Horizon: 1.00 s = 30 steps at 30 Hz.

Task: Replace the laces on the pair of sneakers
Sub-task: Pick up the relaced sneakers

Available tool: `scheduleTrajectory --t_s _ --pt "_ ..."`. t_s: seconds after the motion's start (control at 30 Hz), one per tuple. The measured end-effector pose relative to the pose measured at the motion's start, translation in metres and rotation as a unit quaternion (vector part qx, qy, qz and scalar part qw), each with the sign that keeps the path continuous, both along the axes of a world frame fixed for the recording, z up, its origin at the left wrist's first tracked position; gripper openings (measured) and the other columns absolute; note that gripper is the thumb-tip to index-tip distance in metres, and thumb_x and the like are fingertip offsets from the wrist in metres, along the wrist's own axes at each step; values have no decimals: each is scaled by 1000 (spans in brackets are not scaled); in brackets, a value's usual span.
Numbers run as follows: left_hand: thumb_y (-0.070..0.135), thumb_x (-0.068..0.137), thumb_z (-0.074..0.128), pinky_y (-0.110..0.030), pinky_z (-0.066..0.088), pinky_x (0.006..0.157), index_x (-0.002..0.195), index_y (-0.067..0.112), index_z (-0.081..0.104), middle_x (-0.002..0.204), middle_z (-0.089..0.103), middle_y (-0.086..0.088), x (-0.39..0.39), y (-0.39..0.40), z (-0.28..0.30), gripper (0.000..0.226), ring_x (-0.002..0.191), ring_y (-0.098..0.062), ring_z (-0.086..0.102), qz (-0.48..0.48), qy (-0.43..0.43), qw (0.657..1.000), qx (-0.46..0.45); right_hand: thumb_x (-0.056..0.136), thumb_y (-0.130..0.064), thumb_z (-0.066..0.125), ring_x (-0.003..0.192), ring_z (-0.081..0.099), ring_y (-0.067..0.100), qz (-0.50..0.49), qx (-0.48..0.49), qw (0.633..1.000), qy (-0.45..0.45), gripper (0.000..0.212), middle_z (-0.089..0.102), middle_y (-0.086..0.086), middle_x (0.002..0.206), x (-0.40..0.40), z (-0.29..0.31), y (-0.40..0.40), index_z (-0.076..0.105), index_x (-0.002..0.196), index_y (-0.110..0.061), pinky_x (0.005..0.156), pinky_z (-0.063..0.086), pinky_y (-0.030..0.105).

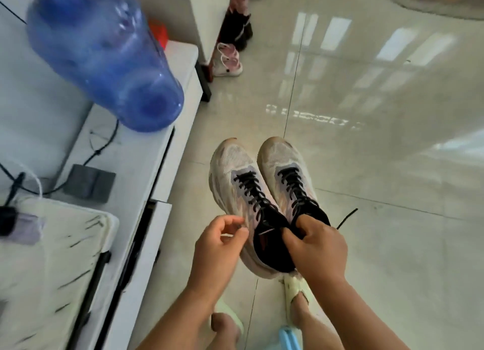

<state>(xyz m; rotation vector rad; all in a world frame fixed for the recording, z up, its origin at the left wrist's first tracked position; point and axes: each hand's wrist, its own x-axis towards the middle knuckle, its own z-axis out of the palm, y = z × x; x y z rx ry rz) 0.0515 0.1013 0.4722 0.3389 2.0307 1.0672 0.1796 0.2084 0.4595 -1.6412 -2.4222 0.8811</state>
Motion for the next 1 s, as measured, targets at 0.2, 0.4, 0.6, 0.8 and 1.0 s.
scheduleTrajectory --t_s 0.2,0.4,0.6,0.8,1.0 --pt "23 82 65 -16 52 68 83 34 66 80 68 17 0 30 143 12 76 -5 64 -25 45 997 62 71 -30 67 48 42 21 -14 56 997 52 33 37 -4 44 9 143 31 43 55 -12 45 26 25" --pt "22 84 65 -21 52 73 87 30 65 79 68 18 14 87 226 9 78 -3 64 -81 119 984 102 70 -33 64 48 42 19 -22 107 992 67 33 41 -2 45 31 222 91 42 54 -13 42 24 25" --pt "25 87 61 -7 46 64 95 32 61 86 65 17 33 144 253 10 80 0 61 -110 224 963 101 69 -31 63 46 39 15 -34 109 991 66 29 42 -1 46 55 246 163 45 57 -11 43 22 24" --pt "30 88 60 -18 52 72 100 32 58 89 63 13 17 192 242 12 83 -5 60 -112 269 956 35 68 -29 63 46 41 14 -32 105 994 20 26 44 -1 46 57 241 239 47 57 -10 43 21 23" --pt "31 87 61 -20 51 67 96 29 61 83 63 14 -54 255 214 10 77 -3 60 -85 265 960 -16 68 -28 64 51 46 20 -31 87 996 1 26 46 0 47 7 220 315 49 58 -9 43 26 24"
